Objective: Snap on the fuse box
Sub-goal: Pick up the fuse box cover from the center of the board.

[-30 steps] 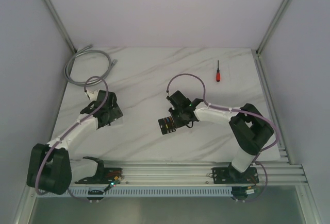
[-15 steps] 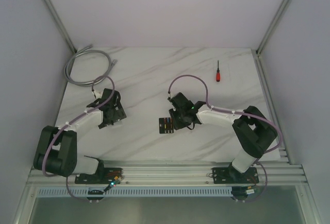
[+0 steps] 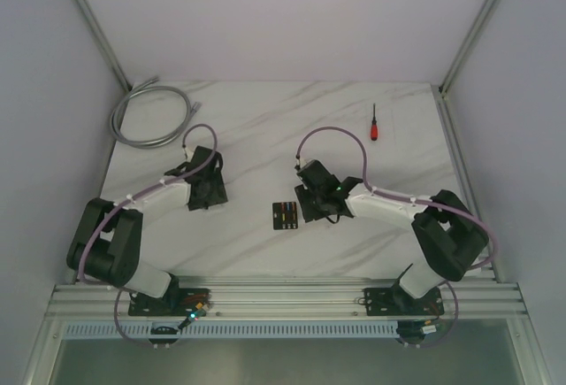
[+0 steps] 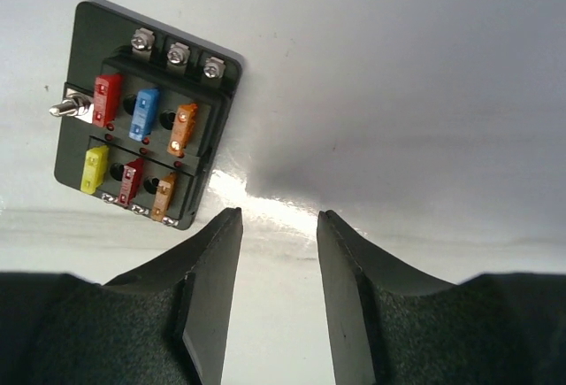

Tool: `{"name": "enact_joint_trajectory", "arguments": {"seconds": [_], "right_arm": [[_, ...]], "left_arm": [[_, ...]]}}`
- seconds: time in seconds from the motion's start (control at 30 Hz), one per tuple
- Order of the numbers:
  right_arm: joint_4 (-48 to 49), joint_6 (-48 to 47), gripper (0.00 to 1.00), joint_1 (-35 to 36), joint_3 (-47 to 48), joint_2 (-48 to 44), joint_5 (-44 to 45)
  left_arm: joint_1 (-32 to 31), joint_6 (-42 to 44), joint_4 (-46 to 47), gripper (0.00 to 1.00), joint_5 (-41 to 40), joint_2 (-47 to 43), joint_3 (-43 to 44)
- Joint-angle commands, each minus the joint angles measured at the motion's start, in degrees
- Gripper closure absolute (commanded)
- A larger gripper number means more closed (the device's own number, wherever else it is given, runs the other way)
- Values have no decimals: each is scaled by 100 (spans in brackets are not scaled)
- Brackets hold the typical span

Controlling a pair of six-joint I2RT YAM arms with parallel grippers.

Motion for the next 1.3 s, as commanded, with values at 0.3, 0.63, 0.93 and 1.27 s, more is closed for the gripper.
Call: {"name": "enact_joint_trajectory", "arguments": {"seconds": [0.3, 0.63, 0.93, 1.27], "right_arm": [[231, 212, 51, -103, -358, -347, 399], [775, 379, 52, -76, -238, 183, -102], [1154, 380, 52, -12, -223, 284, -507], [942, 226, 48, -413, -701, -1120, -84]], "left_arm": [[-976, 242, 125, 50, 494, 404, 872], [-1620, -445, 157, 52, 652, 132, 851], [-1827, -444, 157, 53, 713, -96, 833], [-2305, 704, 347, 55, 597, -264, 1031]]}}
